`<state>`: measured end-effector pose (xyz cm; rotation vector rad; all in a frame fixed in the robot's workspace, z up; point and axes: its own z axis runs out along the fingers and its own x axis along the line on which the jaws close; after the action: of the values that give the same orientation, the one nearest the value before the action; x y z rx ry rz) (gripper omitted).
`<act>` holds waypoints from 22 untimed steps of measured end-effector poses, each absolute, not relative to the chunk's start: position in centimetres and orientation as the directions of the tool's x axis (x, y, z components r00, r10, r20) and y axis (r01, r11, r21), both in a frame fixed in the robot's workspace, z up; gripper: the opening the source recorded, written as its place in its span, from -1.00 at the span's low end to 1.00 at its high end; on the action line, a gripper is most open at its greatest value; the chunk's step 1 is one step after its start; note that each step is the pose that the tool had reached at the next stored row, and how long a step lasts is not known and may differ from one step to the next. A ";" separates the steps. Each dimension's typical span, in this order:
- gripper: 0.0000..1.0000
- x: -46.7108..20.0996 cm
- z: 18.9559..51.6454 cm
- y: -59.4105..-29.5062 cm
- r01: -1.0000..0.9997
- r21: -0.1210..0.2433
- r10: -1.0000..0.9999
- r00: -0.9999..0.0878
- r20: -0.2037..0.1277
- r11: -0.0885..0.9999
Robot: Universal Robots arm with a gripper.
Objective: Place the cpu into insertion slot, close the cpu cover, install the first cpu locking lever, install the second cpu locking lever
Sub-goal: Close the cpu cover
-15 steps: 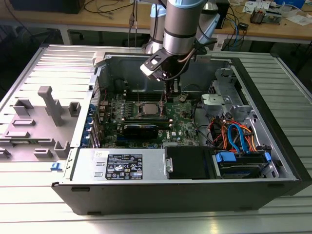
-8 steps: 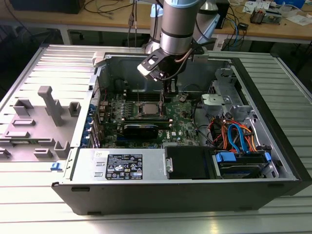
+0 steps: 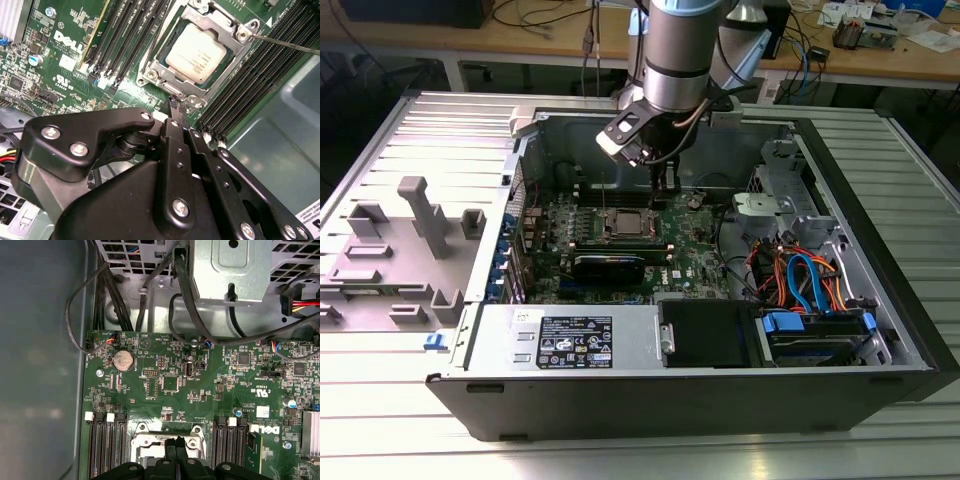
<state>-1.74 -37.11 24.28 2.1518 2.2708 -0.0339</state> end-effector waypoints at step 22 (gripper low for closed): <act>-0.79 -3.6 24.3 -37.1 0.999 -0.007 0.998 -0.054 -0.024 0.054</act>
<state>-3.61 -37.11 24.28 2.1517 2.2709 -0.0340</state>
